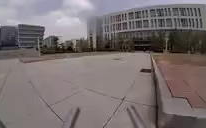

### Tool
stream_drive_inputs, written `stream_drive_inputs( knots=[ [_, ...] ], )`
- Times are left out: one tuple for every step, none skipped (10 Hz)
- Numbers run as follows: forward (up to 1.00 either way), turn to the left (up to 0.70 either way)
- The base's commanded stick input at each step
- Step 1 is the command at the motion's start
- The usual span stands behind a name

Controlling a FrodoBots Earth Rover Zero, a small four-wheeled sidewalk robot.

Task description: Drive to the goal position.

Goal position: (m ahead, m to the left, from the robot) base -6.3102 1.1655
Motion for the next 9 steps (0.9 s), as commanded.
stream_drive_inputs(
  knots=[
    [0.70,-0.35],
    [0.70,-0.35],
    [0.70,-0.35],
    [0.70,-0.35],
    [0.70,-0.35],
    [0.70,-0.11],
    [0.70,0.00],
    [0.70,0.00],
    [0.70,0.00]
  ],
)
